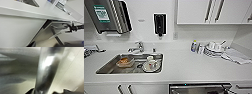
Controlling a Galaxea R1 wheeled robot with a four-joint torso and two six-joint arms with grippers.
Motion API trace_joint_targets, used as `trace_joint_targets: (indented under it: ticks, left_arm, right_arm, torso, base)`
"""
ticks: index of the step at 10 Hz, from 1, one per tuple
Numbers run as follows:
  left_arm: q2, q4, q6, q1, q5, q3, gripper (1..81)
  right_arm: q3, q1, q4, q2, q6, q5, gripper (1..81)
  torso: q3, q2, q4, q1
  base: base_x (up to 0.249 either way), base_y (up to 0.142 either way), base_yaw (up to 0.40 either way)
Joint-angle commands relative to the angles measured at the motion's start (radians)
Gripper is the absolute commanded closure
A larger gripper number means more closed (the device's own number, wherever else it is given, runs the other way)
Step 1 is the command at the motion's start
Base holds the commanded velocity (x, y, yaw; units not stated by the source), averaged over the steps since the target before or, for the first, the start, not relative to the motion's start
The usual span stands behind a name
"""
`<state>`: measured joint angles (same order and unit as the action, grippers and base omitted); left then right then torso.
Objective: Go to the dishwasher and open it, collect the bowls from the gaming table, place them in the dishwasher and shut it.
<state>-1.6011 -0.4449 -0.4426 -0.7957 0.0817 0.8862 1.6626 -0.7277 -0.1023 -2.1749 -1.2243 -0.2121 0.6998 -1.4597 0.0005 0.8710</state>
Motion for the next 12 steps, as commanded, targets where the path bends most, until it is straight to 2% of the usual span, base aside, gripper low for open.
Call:
trace_joint_targets:
  ticks: [1,5,12]
  left_arm:
    - [0.041,-0.008,0.002,0.075,-0.003,-0.019,1.0]
    - [0.021,-0.008,0.001,0.074,-0.003,-0.03,1.0]
    - [-0.002,-0.014,0.002,0.072,-0.007,-0.035,1.0]
  right_arm:
    - [0.014,0.02,0.032,0.042,0.008,-0.239,1.0]
    - [0.009,0.016,0.029,0.019,0.006,-0.236,1.0]
    - [0.003,0.001,0.029,0.001,0.003,-0.23,1.0]
  torso:
    - [0.0,0.0,0.0,0.0]
    - [0.0,0.0,0.0,0.0]
    - [0.0,0.0,0.0,0.001]
  base:
    - [0.0,0.0,0.0]
    - [0.0,0.0,0.0]
    - [-0.079,0.0,0.0]
